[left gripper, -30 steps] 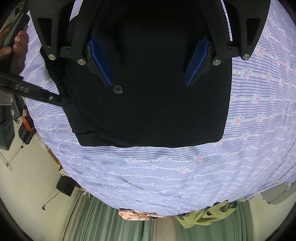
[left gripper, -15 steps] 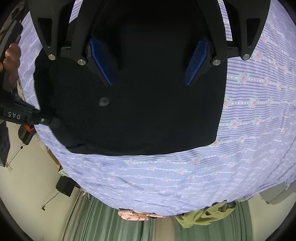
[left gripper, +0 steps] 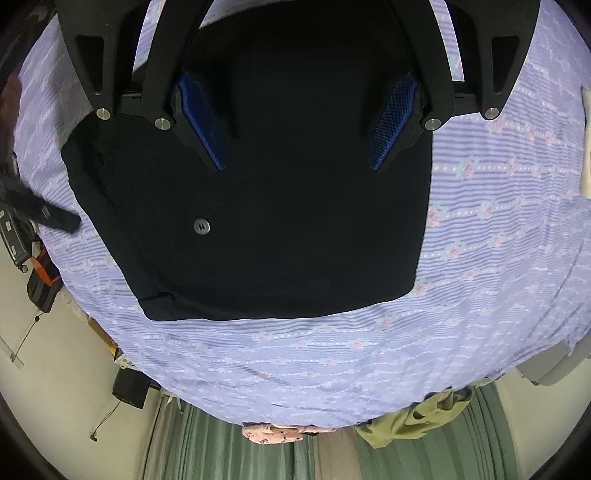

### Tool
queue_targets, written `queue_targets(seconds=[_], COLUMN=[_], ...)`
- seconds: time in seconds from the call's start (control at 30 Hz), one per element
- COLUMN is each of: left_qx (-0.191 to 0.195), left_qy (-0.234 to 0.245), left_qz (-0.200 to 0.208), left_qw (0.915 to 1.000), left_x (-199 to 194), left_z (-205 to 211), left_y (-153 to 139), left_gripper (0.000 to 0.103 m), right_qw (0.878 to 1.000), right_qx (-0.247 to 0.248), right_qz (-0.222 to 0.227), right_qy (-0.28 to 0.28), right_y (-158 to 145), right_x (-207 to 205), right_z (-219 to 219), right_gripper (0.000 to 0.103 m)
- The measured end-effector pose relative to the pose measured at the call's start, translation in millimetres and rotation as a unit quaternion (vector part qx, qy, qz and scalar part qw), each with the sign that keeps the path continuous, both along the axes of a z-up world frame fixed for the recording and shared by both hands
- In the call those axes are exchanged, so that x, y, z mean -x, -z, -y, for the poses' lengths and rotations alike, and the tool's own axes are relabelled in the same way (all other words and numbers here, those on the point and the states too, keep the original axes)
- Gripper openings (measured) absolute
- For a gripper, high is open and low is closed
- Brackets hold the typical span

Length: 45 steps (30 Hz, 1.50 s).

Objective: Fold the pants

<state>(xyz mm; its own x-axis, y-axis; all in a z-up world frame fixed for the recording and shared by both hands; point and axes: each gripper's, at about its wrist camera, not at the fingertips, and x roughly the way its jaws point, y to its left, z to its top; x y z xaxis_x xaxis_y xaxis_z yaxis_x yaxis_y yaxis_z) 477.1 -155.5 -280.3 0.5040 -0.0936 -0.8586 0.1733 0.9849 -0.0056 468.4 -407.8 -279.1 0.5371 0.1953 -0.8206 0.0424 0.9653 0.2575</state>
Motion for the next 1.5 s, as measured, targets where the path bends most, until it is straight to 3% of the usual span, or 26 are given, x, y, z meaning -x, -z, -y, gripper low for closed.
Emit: queue_targets(seconds=[0.13, 0.23, 0.37, 0.47, 0.57, 0.7, 0.8, 0.93, 1.07, 1.13, 1.2, 1.3, 1.37, 1.4, 1.5], left_qx=[-0.013, -0.028, -0.028, -0.02, -0.015, -0.003, 0.004, 0.013, 0.037, 0.045, 0.047, 0.043, 0.044, 0.044, 0.036], left_qy=[0.008, 0.018, 0.02, 0.017, 0.016, 0.015, 0.021, 0.016, -0.006, -0.016, -0.025, -0.039, -0.047, -0.051, -0.064], left_qz=[-0.001, -0.002, 0.0, -0.001, -0.002, -0.013, -0.018, -0.021, -0.03, -0.033, -0.033, -0.033, -0.031, -0.03, -0.028], left_qw=[0.9999, 0.9994, 0.9994, 0.9996, 0.9998, 0.9998, 0.9996, 0.9996, 0.9988, 0.9983, 0.9981, 0.9978, 0.9975, 0.9973, 0.9969], left_x=[10, 12, 11, 7, 4, -1, -5, -12, -18, -20, -23, -25, -24, -23, -23], left_z=[3, 10, 16, 19, 21, 24, 28, 29, 19, 10, 1, -13, -23, -30, -53], left_y=[4, 10, 12, 11, 13, 19, 22, 25, 22, 20, 20, 20, 19, 18, 18], left_gripper=[0.082, 0.082, 0.082, 0.082, 0.082, 0.082, 0.082, 0.082, 0.082, 0.082, 0.082, 0.082, 0.082, 0.082, 0.082], right_qw=[1.0, 0.999, 0.996, 0.988, 0.979, 0.958, 0.954, 0.942, 0.956, 0.964, 0.966, 0.968, 0.971, 0.976, 0.993], right_qx=[-0.008, -0.034, -0.087, -0.147, -0.196, -0.277, -0.283, -0.314, -0.257, -0.217, -0.214, -0.21, -0.197, -0.174, -0.027], right_qz=[0.0, -0.022, -0.018, -0.054, -0.055, -0.072, -0.081, -0.102, -0.114, -0.109, -0.09, -0.122, -0.124, -0.12, -0.094], right_qy=[0.008, 0.022, 0.008, 0.003, 0.0, -0.03, -0.06, -0.054, -0.084, -0.104, -0.113, -0.069, -0.052, -0.05, -0.06], right_y=[16, 37, 52, 78, 92, 101, 109, 120, 105, 92, 82, 94, 91, 85, 59], right_x=[31, 18, -7, -24, -27, -20, -21, -50, -64, -60, -59, -66, -66, -64, -56], right_z=[0, 4, 8, 16, 27, 35, 31, 25, -9, -25, -34, -35, -37, -45, -77], right_gripper=[0.08, 0.08, 0.08, 0.08, 0.08, 0.08, 0.081, 0.082, 0.08, 0.066, 0.059, 0.043, 0.037, 0.035, 0.034])
